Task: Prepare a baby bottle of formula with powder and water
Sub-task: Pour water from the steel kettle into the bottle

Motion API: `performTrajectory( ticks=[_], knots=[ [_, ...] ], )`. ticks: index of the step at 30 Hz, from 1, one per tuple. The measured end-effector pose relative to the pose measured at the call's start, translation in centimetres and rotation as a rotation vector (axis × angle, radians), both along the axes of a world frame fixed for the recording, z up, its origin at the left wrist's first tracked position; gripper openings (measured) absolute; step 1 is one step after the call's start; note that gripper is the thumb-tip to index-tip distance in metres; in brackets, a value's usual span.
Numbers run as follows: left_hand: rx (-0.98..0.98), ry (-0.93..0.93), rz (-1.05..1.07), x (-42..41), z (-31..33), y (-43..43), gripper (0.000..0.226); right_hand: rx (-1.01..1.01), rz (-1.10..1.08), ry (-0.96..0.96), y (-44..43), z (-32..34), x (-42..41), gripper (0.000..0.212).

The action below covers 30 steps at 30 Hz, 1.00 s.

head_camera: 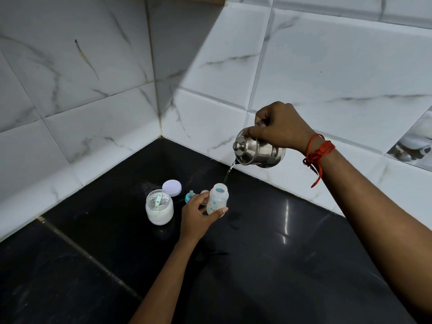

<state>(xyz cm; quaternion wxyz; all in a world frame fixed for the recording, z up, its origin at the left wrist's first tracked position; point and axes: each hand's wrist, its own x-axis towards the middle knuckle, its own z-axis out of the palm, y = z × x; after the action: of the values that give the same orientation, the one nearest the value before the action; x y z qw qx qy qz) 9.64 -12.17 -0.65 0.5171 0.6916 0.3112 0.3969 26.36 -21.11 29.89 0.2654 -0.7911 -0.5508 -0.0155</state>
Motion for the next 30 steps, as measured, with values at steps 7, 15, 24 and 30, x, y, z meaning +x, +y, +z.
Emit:
performTrajectory(
  ticks=[7,15,24,30],
  knots=[
    [0.016,-0.01,0.004,-0.03,0.16,-0.52,0.055,-0.017,0.009,-0.008,-0.04,0.15,-0.26,0.046],
    [0.012,0.017,0.012,0.06,-0.31,-0.26,0.06,-0.023,0.016,-0.018,-0.01,0.17,-0.42,0.046],
    [0.006,0.024,0.026,-0.14,-0.37,-0.42,0.062,-0.001,0.026,-0.022,0.07,0.21,-0.36,0.046],
    [0.0,0.045,0.031,-0.07,-0.4,-0.35,0.063,-0.014,0.019,-0.029,0.02,0.28,-0.53,0.047]
  ],
)
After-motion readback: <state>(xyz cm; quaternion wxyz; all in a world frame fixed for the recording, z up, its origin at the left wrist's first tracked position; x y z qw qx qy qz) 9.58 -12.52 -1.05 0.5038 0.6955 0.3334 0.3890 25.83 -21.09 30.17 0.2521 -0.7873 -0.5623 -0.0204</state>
